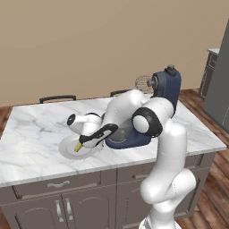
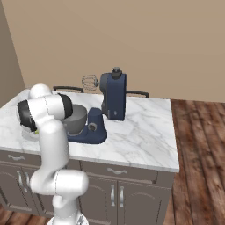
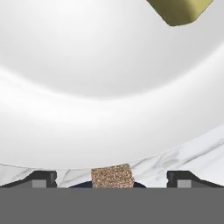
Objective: Add butter and sugar cubes to the stand mixer bowl and then turn on the stand mixer to begin making frosting.
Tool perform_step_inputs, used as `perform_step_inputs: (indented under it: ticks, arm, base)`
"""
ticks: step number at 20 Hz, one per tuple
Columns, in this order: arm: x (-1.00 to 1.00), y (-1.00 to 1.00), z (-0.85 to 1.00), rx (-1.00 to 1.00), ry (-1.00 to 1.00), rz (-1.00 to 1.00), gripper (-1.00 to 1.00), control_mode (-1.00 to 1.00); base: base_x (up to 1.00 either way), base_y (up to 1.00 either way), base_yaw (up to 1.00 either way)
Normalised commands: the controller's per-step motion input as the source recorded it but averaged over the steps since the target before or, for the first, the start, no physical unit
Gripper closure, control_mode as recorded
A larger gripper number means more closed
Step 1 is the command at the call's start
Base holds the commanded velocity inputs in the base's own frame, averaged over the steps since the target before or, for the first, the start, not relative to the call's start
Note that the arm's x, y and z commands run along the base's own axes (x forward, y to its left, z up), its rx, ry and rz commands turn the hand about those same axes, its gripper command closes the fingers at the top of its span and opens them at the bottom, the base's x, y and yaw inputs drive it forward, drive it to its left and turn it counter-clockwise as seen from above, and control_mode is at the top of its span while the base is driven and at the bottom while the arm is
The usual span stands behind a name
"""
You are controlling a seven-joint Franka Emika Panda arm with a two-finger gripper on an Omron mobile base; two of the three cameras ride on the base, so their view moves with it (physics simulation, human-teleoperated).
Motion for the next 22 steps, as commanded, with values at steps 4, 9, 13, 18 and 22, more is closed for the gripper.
perform_step_inputs:
  ticks: [4,9,13,18,22]
  arm:
    - [0.28,0.14,-0.14,0.00,0.02,0.00,-1.00,-1.00]
    - [0.15,0.03,-0.17,-0.02,0.00,0.00,-1.00,-1.00]
    - [-0.04,-0.14,-0.02,-0.05,0.00,0.00,-1.00,-1.00]
    - [-0.12,-0.31,0.00,-0.04,0.00,0.00,-1.00,-1.00]
    - [0.00,-0.19,-0.05,-0.04,0.00,0.00,-1.00,-1.00]
  base:
    - [0.00,0.00,0.00]
    - [0.00,0.00,0.00]
    - [0.00,0.00,0.00]
    - [0.00,0.00,0.00]
    - [0.00,0.00,0.00]
